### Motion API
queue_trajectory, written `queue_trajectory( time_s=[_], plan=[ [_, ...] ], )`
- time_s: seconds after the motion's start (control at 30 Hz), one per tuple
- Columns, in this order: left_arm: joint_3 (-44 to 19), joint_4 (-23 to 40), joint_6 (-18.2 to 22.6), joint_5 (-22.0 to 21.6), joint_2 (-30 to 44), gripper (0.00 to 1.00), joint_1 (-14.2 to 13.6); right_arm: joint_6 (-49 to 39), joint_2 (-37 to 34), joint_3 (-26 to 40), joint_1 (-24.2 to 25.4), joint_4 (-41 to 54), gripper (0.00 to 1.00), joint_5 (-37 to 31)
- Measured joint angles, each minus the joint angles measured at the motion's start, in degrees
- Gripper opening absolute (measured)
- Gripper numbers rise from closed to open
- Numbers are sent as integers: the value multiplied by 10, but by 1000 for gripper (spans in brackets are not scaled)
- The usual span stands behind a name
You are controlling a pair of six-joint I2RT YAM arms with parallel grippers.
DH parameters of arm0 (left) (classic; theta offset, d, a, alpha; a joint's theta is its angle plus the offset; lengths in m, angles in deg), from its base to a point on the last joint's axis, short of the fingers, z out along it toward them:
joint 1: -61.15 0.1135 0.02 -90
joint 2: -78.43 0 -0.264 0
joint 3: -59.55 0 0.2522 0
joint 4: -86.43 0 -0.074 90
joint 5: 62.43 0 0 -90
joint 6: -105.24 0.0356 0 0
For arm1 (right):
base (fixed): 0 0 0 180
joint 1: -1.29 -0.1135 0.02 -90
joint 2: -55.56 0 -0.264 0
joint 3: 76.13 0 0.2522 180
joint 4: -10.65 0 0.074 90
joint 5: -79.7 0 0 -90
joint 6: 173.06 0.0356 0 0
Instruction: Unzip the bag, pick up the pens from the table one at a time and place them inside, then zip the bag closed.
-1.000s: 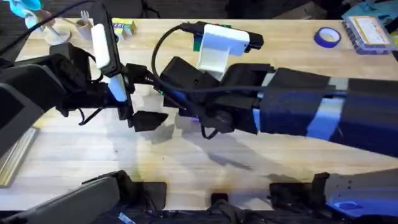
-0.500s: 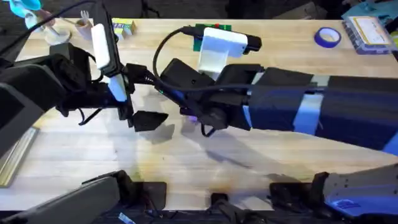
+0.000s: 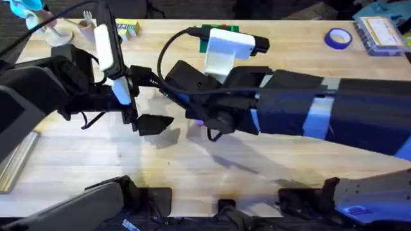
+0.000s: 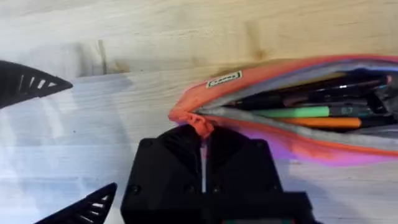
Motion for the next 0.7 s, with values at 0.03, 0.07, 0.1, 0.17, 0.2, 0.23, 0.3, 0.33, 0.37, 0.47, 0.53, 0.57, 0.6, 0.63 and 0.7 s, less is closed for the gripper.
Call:
queue_trajectory(
  time_s=[0.03, 0.07, 0.1, 0.17, 0.2, 0.23, 0.3, 0.33, 0.37, 0.47, 0.53, 0.57, 0.6, 0.63, 0.7],
  plan=[
    [0, 0, 0, 0, 0, 993, 0, -3, 0, 0, 0, 0, 35, 0],
    [0, 0, 0, 0, 0, 993, 0, -7, 0, 0, 0, 0, 32, 0],
    [0, 0, 0, 0, 0, 993, 0, -11, 0, 0, 0, 0, 31, 0],
    [0, 0, 0, 0, 0, 993, 0, -19, 0, 0, 0, 0, 29, 0],
    [0, 0, 0, 0, 0, 993, 0, -21, 0, 0, 0, 0, 29, 0],
    [0, 0, 0, 0, 0, 994, 0, -24, 1, 0, 0, 0, 30, 1],
    [0, 0, 0, 0, 0, 994, 0, -30, 6, 0, 0, 0, 31, 1],
    [0, 0, 0, 0, 0, 993, 0, -32, 10, 0, 0, 0, 31, 1],
    [0, 0, 0, 0, 0, 993, 0, -35, 16, 0, 0, 0, 31, 1],
    [0, 0, 0, 0, 0, 993, 0, -44, 52, 0, 0, 2, 31, 7],
    [0, 0, 0, 1, 0, 993, 0, -45, 64, 0, 0, 3, 31, 8],
    [0, 0, 0, 2, 0, 993, 0, -45, 68, 0, 0, 3, 31, 9],
    [0, 0, 0, 3, 0, 993, 0, -46, 71, 0, 0, 4, 31, 10],
    [0, 0, 0, 5, 0, 993, 0, -46, 72, 0, 0, 4, 31, 10],
    [0, 0, 0, 11, 0, 993, 0, -46, 72, 0, 0, 5, 31, 11]
  ],
)
